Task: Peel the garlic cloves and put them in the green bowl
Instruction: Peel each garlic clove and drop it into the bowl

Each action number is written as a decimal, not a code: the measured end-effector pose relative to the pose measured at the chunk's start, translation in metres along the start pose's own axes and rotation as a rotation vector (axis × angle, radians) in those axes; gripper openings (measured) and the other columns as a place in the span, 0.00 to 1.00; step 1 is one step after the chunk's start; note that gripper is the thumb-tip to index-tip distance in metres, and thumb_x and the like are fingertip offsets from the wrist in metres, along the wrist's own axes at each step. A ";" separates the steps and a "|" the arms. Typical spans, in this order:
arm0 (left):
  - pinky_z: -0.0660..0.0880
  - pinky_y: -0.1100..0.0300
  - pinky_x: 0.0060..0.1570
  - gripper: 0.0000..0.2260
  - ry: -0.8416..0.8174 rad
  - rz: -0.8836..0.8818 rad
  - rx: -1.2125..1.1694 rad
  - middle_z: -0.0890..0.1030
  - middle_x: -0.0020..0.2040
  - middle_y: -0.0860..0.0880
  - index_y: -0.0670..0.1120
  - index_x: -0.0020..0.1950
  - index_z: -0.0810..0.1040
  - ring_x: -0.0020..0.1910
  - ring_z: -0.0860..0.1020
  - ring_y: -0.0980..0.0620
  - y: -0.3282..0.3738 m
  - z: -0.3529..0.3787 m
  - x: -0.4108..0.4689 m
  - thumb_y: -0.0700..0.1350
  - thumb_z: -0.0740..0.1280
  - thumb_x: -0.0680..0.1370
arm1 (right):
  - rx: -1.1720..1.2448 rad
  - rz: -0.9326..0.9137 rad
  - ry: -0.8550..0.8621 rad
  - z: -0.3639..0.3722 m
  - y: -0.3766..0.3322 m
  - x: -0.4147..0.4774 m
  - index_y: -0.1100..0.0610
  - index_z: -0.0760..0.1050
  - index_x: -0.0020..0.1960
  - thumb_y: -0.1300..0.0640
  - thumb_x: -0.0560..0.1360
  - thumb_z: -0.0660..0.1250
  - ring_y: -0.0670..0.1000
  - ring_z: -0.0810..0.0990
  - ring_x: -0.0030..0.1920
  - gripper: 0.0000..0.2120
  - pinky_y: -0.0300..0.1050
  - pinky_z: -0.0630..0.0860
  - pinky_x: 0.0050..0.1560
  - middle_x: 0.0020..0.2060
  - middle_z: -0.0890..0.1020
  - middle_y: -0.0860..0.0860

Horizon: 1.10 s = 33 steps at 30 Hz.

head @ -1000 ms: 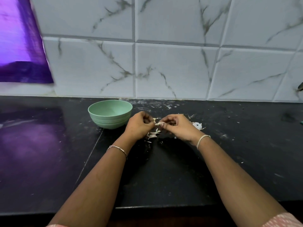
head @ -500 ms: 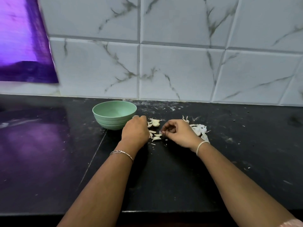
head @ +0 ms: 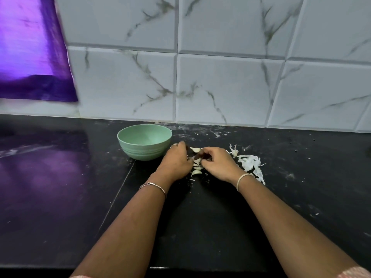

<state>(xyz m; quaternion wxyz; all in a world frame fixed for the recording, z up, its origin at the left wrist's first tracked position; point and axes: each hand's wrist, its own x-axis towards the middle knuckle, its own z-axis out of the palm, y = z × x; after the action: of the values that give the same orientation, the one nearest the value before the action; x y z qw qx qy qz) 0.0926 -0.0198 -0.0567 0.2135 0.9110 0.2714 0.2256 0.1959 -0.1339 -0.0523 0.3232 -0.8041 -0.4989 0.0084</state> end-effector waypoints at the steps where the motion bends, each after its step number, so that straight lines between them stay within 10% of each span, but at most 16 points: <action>1: 0.68 0.54 0.62 0.16 -0.002 -0.004 0.004 0.75 0.61 0.39 0.39 0.62 0.71 0.62 0.72 0.42 0.000 0.001 0.000 0.42 0.66 0.75 | 0.003 -0.006 0.004 -0.001 0.001 -0.001 0.50 0.82 0.50 0.59 0.73 0.67 0.46 0.77 0.36 0.09 0.40 0.73 0.42 0.39 0.83 0.48; 25: 0.76 0.53 0.56 0.10 0.054 0.094 -0.001 0.84 0.51 0.47 0.49 0.55 0.84 0.52 0.80 0.48 0.000 -0.002 -0.009 0.41 0.70 0.74 | 0.040 0.030 -0.036 -0.003 0.007 -0.006 0.47 0.80 0.52 0.48 0.70 0.75 0.47 0.81 0.49 0.12 0.48 0.77 0.55 0.47 0.83 0.45; 33: 0.76 0.51 0.52 0.06 0.098 0.102 -0.014 0.83 0.50 0.45 0.46 0.51 0.81 0.51 0.79 0.45 0.000 -0.001 -0.007 0.42 0.68 0.76 | 0.328 0.044 0.035 -0.003 0.004 -0.007 0.51 0.78 0.47 0.61 0.71 0.75 0.46 0.83 0.45 0.09 0.45 0.80 0.53 0.42 0.84 0.49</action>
<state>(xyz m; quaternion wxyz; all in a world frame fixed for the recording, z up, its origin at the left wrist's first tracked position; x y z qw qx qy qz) 0.0872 -0.0232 -0.0583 0.1944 0.9101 0.2330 0.2823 0.1964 -0.1417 -0.0544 0.4584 -0.7513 -0.4676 0.0829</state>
